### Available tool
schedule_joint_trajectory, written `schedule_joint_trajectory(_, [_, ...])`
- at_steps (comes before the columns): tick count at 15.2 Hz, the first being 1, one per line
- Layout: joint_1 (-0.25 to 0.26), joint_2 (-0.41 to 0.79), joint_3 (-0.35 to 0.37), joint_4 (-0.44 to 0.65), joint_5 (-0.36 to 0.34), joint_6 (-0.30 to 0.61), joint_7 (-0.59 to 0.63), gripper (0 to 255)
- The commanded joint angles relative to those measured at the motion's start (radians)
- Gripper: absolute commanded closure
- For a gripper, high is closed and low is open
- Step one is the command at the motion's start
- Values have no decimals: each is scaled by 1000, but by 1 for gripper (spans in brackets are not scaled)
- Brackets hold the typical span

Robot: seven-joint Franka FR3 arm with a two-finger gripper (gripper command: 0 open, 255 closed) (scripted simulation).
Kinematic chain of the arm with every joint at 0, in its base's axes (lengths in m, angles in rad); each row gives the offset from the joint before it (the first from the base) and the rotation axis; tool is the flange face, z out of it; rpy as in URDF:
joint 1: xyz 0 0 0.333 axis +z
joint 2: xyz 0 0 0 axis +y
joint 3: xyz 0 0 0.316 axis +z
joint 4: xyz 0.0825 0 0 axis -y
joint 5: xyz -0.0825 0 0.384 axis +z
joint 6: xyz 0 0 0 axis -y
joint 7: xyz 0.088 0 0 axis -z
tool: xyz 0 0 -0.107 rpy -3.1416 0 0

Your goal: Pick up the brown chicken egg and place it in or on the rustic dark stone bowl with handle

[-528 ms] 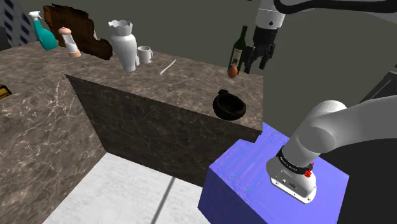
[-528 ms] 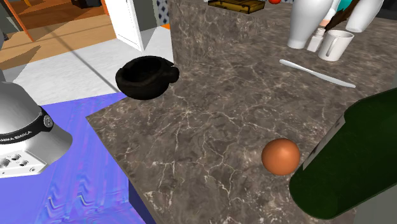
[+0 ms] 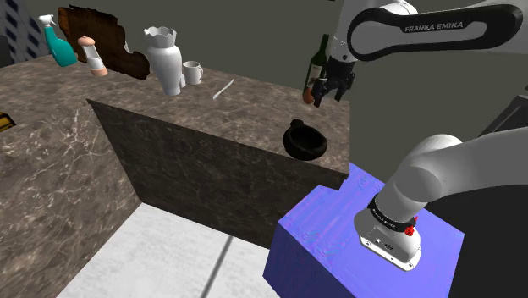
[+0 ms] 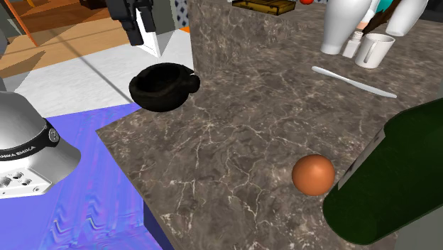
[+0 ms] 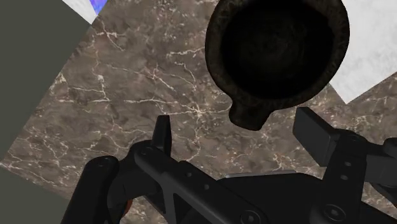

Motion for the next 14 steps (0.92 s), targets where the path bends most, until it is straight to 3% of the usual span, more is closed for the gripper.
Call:
schedule_joint_trajectory(1, [-26,27,15,-52,-36,130,42,0])
schedule_joint_trajectory(5, [-98,109,50,-119,-130,370,144,0])
schedule_joint_trajectory(8, [-180,197,90,-144,-230,547,249,0])
schedule_joint_trajectory(11, [-302,300,156,-141,-375,713,397,0])
schedule_joint_trajectory(14, [-476,411,260,-104,-604,846,619,0])
